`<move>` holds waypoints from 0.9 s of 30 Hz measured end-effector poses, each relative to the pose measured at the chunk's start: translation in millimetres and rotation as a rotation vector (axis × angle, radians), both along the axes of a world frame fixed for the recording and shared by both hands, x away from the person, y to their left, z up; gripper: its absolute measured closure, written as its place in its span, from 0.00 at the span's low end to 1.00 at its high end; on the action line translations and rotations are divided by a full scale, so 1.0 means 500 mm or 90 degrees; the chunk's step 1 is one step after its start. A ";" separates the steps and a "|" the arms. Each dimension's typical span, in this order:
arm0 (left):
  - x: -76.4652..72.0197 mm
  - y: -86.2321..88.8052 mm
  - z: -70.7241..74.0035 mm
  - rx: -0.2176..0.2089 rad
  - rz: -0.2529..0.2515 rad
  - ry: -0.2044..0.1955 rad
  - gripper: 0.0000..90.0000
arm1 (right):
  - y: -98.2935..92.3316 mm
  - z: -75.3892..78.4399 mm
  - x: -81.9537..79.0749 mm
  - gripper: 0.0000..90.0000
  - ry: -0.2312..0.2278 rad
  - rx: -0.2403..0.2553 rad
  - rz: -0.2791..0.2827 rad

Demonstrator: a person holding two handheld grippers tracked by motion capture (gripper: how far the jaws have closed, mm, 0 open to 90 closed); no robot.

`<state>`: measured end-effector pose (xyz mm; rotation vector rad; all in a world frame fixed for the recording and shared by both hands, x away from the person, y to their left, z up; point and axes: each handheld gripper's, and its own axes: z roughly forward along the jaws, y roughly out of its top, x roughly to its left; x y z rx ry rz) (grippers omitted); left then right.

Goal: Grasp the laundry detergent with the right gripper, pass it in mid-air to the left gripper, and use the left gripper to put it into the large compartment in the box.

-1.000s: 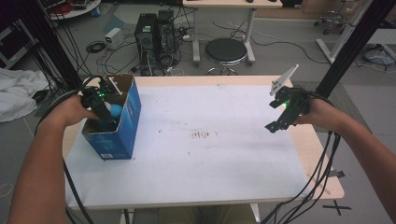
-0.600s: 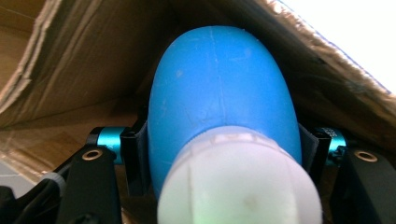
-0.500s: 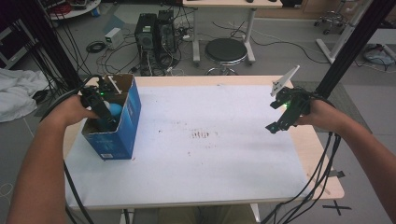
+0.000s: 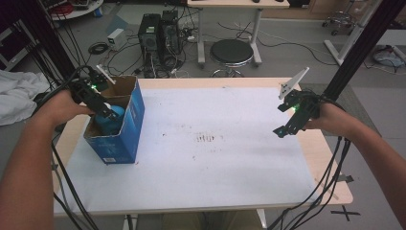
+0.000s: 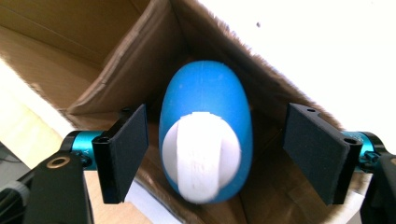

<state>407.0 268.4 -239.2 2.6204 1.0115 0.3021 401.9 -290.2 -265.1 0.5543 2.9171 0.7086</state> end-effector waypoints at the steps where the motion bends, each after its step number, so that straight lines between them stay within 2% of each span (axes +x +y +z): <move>1: -0.004 0.000 0.008 -0.006 0.002 -0.005 0.25 | -0.001 0.001 -0.001 0.01 -0.002 0.001 0.001; 5: -0.020 -0.005 0.035 -0.025 0.004 -0.024 0.25 | -0.004 0.004 -0.004 0.01 -0.003 0.002 -0.003; 8: -0.025 -0.009 0.048 -0.035 0.015 -0.023 0.25 | -0.003 0.005 -0.007 0.01 -0.007 0.003 -0.006; 9: -0.029 -0.012 0.057 -0.049 0.029 -0.025 0.25 | -0.003 0.006 -0.007 0.01 -0.014 0.004 -0.009; 12: -0.035 -0.022 0.075 -0.050 0.039 -0.037 0.25 | -0.002 0.011 -0.010 0.01 -0.019 0.008 -0.015; 14: -0.040 -0.032 0.084 -0.056 0.022 -0.045 0.25 | -0.002 0.013 -0.013 0.01 -0.021 0.009 -0.014; 17: -0.046 -0.059 0.093 -0.056 -0.022 -0.053 0.25 | -0.002 0.015 -0.016 0.01 -0.021 0.009 -0.017; 25: -0.057 -0.153 0.085 -0.042 -0.160 -0.034 0.25 | 0.004 0.017 -0.021 0.01 -0.024 0.011 -0.015; 27: -0.060 -0.175 0.081 -0.042 -0.181 -0.030 0.25 | 0.004 0.017 -0.021 0.01 -0.025 0.009 -0.014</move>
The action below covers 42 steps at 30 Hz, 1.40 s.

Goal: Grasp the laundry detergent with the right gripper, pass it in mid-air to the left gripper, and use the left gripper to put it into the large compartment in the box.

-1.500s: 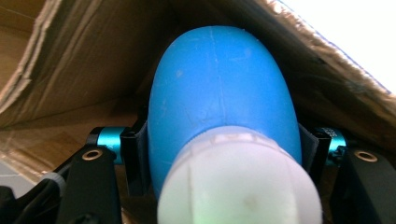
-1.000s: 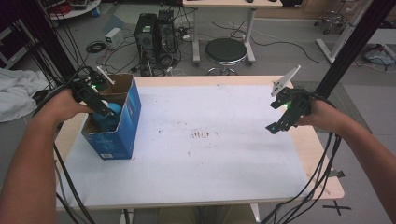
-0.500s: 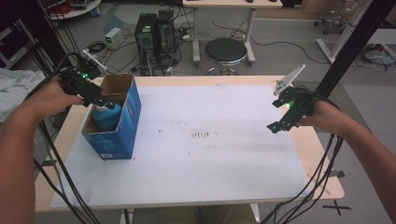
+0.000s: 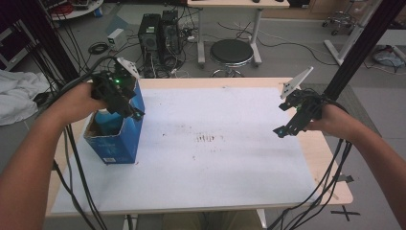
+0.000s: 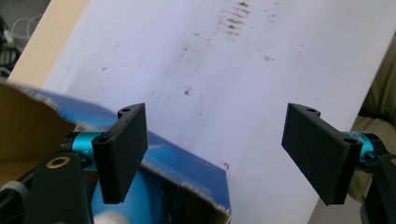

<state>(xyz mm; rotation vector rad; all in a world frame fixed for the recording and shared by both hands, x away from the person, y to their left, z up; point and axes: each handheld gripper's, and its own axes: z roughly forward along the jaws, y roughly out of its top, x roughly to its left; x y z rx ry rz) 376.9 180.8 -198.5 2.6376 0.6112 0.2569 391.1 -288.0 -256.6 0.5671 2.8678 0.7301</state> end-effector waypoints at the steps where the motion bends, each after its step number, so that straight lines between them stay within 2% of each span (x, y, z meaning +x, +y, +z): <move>1: -0.001 -0.010 -0.001 0.003 -0.011 0.001 0.25 | 0.001 0.000 -0.001 0.01 0.000 0.000 -0.001; 2: -0.002 -0.020 -0.003 0.006 -0.018 0.002 0.25 | 0.001 0.000 -0.001 0.01 -0.002 0.000 0.001; 4: -0.003 -0.041 -0.008 0.009 -0.029 0.010 0.15 | 0.003 0.000 -0.002 0.01 0.000 0.001 -0.001; 6: -0.005 -0.052 -0.009 0.008 -0.040 0.009 0.14 | 0.003 0.000 -0.002 0.01 -0.001 0.001 0.002; 7: -0.009 -0.073 -0.010 0.009 -0.062 0.010 0.14 | 0.004 0.000 -0.002 0.01 -0.001 -0.001 0.001; 9: -0.011 -0.091 -0.011 0.012 -0.079 0.009 0.14 | 0.006 -0.001 -0.002 0.01 0.000 -0.001 0.003; 11: -0.011 -0.099 -0.013 0.014 -0.079 0.009 0.07 | 0.007 0.000 -0.003 0.01 0.002 -0.001 0.002; 20: -0.004 -0.150 -0.031 0.035 -0.095 -0.001 0.06 | 0.013 -0.001 -0.006 0.01 0.000 0.003 0.003; 21: -0.003 -0.154 -0.033 0.040 -0.094 -0.001 0.02 | 0.014 -0.002 -0.006 0.01 -0.001 0.002 0.005; 25: -0.002 -0.168 -0.040 0.041 -0.100 0.002 0.02 | 0.016 -0.002 -0.007 0.01 0.000 0.004 0.003; 26: -0.002 -0.179 -0.044 0.047 -0.113 0.003 0.02 | 0.017 -0.002 -0.007 0.01 0.001 0.003 0.002; 28: -0.004 -0.191 -0.048 0.048 -0.117 0.003 0.02 | 0.018 -0.002 -0.008 0.01 -0.001 0.004 0.005; 32: -0.006 -0.209 -0.053 0.049 -0.131 0.008 0.02 | 0.019 -0.002 -0.008 0.01 -0.002 0.006 0.004; 33: -0.006 -0.221 -0.056 0.053 -0.148 0.025 0.02 | 0.019 -0.002 -0.007 0.01 -0.001 0.007 0.002; 35: -0.008 -0.235 -0.063 0.054 -0.167 0.035 0.02 | 0.021 -0.003 -0.006 0.01 0.000 0.007 0.001; 42: -0.009 -0.271 -0.084 0.059 -0.184 0.046 0.02 | 0.028 -0.008 -0.005 0.01 0.004 0.003 0.003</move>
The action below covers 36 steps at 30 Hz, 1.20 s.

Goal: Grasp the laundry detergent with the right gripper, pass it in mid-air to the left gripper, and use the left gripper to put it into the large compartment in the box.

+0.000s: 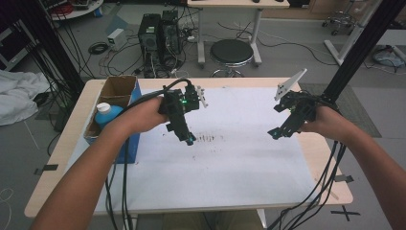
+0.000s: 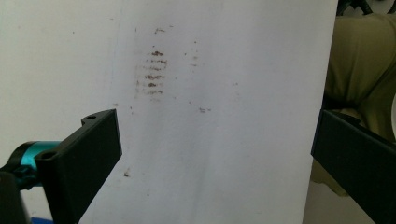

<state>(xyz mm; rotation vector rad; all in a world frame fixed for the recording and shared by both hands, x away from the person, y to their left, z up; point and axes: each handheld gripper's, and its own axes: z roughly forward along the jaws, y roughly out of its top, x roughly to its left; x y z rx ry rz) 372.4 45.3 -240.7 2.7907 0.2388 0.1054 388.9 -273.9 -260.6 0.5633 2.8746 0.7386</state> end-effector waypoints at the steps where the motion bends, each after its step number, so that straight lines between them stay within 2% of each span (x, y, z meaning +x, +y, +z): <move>1: -0.001 -0.002 -0.002 0.000 0.001 0.003 0.02 | 0.003 -0.001 0.000 0.01 -0.001 0.000 0.004; 15: 0.009 -0.019 -0.020 0.015 -0.018 0.014 0.02 | 0.008 -0.009 0.007 0.01 0.004 -0.003 0.004; 36: 0.015 -0.002 -0.022 0.019 -0.005 0.016 0.02 | 0.017 -0.014 0.009 0.01 0.008 -0.007 0.013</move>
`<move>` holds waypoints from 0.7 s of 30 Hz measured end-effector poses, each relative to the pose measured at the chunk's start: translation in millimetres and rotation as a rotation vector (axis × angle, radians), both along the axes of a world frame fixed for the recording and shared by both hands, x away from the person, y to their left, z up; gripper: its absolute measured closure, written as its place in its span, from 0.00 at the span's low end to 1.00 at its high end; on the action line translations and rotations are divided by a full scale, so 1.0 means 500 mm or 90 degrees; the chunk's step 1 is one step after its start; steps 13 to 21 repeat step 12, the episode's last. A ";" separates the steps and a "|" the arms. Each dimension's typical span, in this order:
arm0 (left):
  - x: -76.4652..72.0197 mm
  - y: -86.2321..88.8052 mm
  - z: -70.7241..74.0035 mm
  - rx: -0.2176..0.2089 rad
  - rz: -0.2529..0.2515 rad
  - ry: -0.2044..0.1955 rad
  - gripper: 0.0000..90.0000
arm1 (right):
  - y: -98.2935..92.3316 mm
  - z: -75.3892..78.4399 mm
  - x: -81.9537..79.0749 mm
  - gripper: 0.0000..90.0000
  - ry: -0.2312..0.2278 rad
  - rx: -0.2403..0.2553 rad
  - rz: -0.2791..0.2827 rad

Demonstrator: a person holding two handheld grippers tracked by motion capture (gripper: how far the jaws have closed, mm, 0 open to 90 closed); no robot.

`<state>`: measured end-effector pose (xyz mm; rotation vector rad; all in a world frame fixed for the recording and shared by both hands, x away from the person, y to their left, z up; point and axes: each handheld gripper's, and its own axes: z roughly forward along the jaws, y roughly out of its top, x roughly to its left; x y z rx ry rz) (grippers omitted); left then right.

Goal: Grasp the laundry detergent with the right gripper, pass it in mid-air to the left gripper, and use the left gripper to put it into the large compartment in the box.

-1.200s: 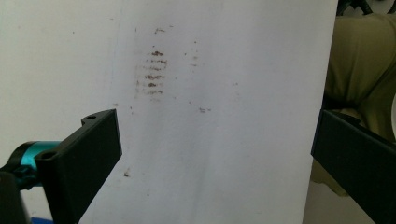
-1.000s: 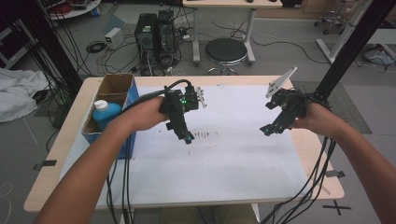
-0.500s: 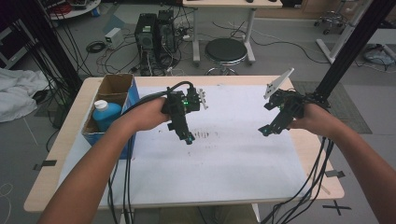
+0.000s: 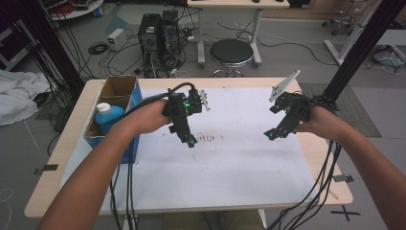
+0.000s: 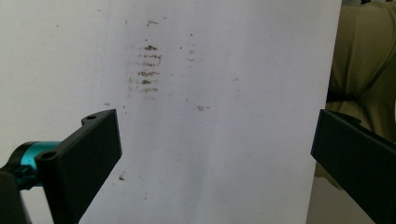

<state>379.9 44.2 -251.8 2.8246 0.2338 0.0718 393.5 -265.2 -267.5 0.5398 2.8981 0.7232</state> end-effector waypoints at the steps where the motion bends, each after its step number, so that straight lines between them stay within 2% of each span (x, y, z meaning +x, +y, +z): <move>1: 0.000 0.001 0.000 0.000 0.001 0.002 0.02 | 0.000 0.000 0.000 0.01 0.000 0.000 0.000; 21: 0.001 0.011 0.002 -0.004 0.003 -0.004 0.02 | 0.001 0.000 -0.002 0.01 0.000 0.000 0.000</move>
